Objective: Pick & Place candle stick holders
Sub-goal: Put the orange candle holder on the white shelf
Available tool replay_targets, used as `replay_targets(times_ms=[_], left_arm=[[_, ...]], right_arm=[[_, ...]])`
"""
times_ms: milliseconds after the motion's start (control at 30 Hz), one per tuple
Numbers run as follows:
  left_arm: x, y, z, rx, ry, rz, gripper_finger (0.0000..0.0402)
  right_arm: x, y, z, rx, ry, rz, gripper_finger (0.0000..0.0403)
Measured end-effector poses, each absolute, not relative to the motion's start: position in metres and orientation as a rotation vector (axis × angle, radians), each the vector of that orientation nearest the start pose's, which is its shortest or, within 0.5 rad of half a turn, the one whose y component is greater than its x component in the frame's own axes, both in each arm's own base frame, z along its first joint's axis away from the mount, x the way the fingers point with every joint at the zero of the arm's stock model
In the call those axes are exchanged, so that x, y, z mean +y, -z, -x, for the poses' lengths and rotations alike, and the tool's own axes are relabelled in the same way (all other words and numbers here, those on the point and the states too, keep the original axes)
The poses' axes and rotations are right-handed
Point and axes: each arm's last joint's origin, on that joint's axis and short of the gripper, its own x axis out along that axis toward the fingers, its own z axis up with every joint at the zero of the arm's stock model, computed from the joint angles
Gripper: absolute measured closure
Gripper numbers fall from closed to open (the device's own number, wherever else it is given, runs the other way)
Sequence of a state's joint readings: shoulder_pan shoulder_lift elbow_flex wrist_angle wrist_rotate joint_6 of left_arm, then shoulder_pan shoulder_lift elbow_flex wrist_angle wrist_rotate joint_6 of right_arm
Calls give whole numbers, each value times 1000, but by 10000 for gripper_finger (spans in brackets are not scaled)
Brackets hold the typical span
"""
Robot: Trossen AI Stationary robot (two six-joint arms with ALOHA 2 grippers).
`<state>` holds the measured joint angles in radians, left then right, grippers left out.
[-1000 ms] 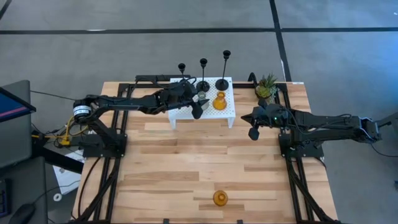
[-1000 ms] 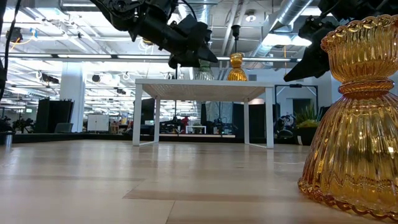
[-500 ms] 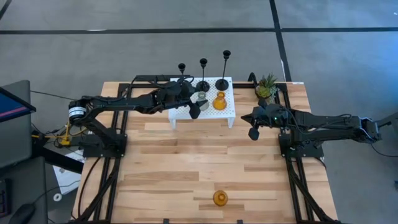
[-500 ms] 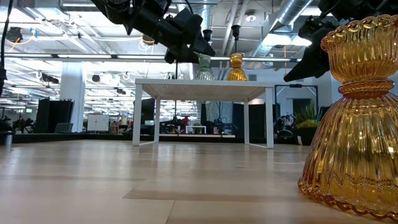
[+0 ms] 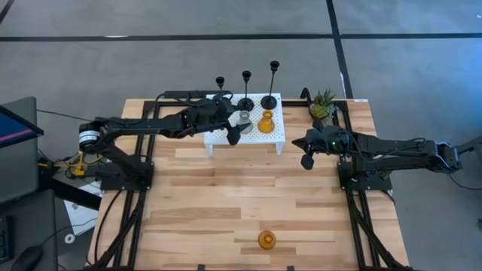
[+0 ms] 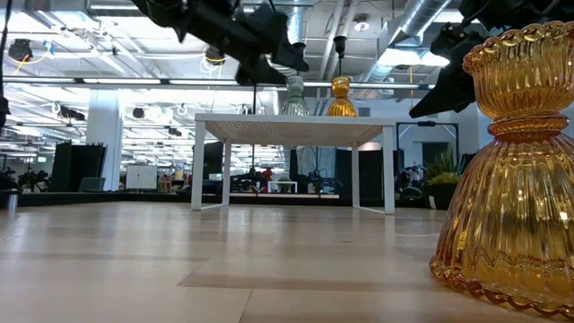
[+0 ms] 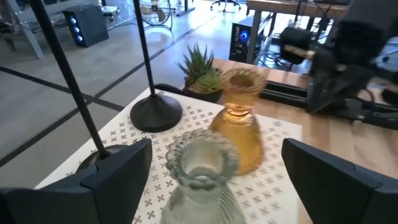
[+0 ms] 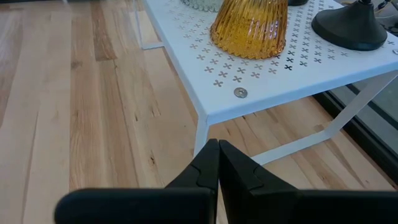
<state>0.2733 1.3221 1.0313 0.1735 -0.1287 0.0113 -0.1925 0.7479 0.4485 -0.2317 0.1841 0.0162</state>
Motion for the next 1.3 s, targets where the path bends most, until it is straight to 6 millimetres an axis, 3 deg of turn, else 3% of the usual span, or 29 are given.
replay_targets(times_ms=[400,567,833,1067,1300], left_arm=[[49,-364,-229,189,-313,-5,64],[30,-349,-214,198,-153,22,97],[5,-310,-201,278,0,19,182],[2,-295,-200,316,14,13,237],[2,-293,-201,316,11,11,256]], right_arm=[[-36,-219,-157,532,372,-18,403],[-36,-219,-157,531,372,-18,403],[-36,-220,-157,529,372,-18,403],[-36,-220,-157,530,372,-21,403],[-36,-219,-157,530,372,-21,403]])
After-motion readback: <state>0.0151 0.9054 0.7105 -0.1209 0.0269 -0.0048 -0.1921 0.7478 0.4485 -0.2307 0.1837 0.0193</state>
